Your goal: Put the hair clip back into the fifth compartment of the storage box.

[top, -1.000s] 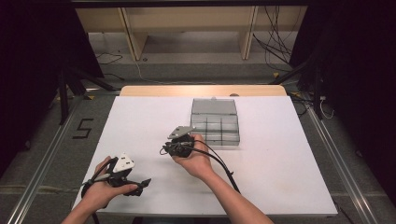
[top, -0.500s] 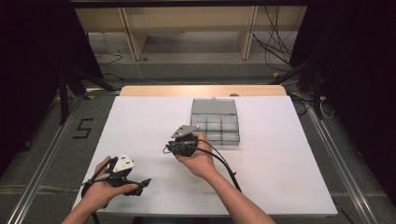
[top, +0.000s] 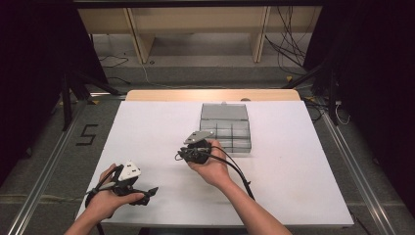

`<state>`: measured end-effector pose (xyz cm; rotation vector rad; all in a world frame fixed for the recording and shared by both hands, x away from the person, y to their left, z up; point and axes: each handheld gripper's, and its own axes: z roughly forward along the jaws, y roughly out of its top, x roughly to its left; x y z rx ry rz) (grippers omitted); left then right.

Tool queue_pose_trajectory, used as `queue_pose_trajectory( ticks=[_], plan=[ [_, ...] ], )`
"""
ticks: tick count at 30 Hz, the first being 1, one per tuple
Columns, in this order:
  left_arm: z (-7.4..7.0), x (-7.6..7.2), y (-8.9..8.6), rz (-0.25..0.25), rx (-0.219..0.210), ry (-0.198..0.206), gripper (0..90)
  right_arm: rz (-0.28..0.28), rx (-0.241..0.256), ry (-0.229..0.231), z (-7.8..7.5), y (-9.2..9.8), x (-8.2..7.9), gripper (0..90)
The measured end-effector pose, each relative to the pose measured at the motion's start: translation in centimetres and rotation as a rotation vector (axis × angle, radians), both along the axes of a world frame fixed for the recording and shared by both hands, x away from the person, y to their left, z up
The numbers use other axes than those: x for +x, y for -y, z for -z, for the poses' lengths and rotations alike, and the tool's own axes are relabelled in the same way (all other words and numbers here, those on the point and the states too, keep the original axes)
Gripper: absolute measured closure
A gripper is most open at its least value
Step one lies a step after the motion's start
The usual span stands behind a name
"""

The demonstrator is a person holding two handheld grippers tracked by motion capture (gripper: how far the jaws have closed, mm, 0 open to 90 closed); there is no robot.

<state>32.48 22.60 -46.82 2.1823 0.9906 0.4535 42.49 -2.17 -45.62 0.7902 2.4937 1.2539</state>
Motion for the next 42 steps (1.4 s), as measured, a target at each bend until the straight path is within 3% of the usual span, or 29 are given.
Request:
queue_pose_trajectory(
  ticks=[42],
  plan=[
    [0.0,0.0,0.0,0.000,0.001,-0.001,7.8,0.051,0.012,-0.004,-0.5,2.7,0.1,81.3]
  ],
)
